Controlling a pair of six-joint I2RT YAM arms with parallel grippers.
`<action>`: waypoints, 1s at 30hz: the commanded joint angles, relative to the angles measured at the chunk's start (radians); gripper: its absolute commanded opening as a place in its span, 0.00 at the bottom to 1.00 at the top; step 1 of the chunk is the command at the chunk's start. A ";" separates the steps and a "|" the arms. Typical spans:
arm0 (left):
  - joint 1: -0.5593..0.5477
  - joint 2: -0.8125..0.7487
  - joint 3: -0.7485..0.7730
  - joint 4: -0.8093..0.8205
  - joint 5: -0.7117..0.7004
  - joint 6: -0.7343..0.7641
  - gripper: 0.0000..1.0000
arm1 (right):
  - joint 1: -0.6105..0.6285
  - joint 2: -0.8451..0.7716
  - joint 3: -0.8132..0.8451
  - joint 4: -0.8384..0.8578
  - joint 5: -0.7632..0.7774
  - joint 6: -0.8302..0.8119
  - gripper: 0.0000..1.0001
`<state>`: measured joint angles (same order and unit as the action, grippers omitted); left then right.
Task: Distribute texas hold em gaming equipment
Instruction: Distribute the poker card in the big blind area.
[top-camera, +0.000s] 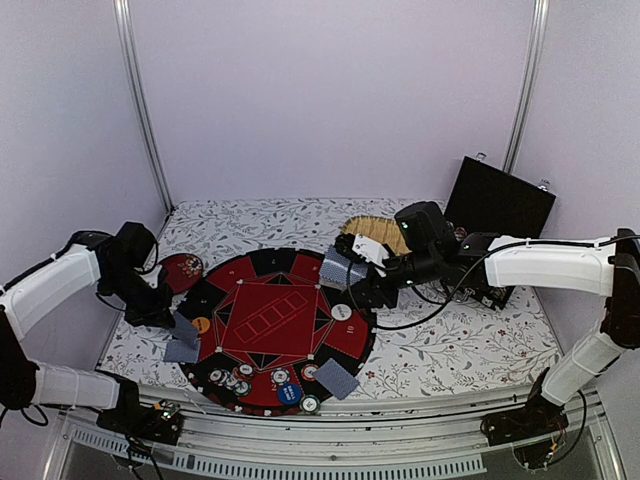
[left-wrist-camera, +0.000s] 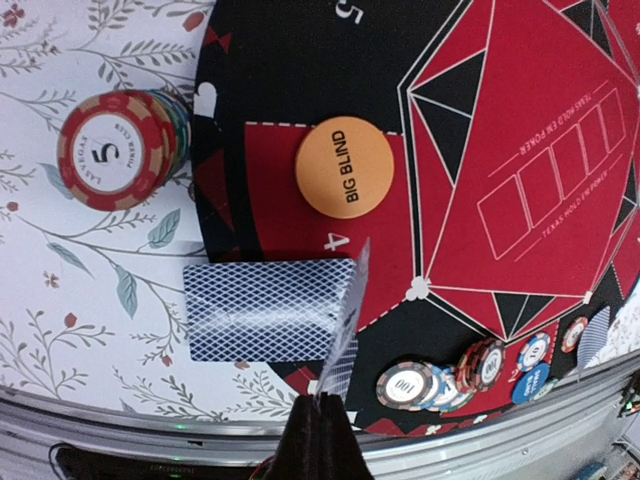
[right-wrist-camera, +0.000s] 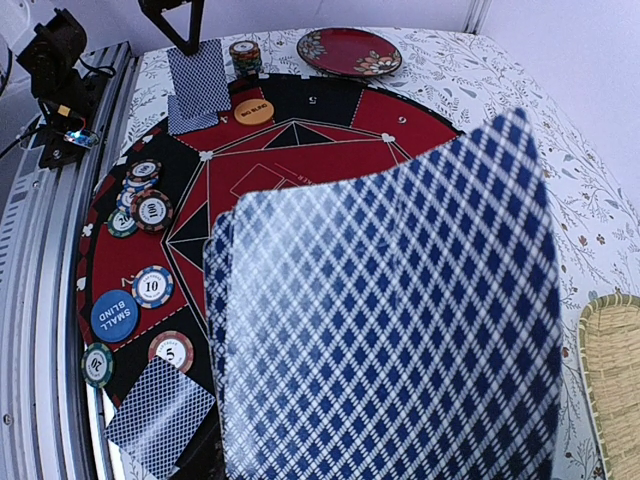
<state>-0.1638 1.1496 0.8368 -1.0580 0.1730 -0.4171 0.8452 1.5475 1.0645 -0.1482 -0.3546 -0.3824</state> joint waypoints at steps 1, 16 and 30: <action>0.034 0.028 -0.012 0.007 0.034 0.048 0.00 | 0.000 -0.027 0.000 0.027 -0.020 -0.009 0.44; 0.034 0.140 -0.023 0.018 -0.042 0.009 0.00 | -0.004 -0.035 0.000 0.022 -0.027 -0.016 0.44; 0.032 0.084 -0.019 -0.049 -0.114 -0.067 0.00 | -0.008 -0.038 0.000 0.018 -0.018 -0.017 0.44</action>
<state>-0.1398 1.2827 0.8219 -1.0729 0.0914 -0.4377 0.8436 1.5455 1.0645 -0.1490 -0.3603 -0.3901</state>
